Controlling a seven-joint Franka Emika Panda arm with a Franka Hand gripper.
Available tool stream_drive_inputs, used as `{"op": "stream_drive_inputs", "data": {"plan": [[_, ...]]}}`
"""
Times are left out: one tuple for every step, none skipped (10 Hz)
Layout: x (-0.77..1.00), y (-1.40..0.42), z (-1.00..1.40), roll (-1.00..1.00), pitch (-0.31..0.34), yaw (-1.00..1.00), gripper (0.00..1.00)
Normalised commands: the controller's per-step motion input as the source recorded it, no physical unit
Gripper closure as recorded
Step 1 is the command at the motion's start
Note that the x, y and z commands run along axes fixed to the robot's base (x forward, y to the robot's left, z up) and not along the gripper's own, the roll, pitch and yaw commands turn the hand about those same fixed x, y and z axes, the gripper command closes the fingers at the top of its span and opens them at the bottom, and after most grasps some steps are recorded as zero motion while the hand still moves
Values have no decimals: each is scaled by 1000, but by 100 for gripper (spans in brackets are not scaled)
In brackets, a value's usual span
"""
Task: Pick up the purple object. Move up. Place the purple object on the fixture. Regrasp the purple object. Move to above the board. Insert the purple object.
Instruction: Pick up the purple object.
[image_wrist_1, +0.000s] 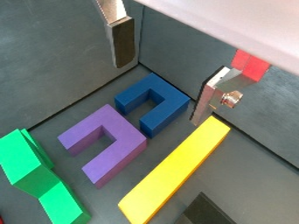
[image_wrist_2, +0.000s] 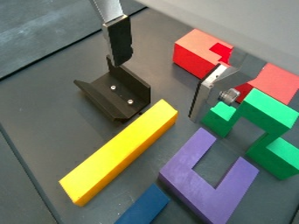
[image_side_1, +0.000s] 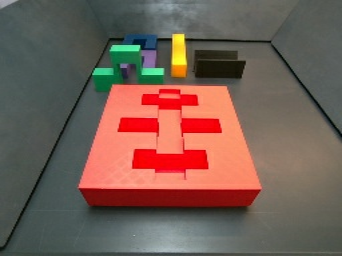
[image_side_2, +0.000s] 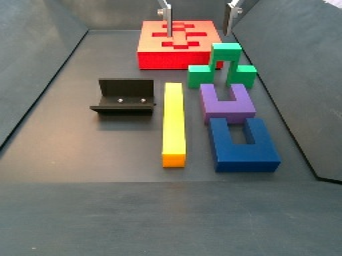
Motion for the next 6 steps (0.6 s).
{"op": "stream_drive_inputs", "data": {"plan": [[6,-49,0,0,0,0,0],[0,-323,-169,54,-11,0,0],[174,-531,-220,210,76,17,0],[111,-583,-357,186,31,69,0],[69,-429,-514,26,0,131,0],[-6,-274,-486,0,-4,197,0]]}}
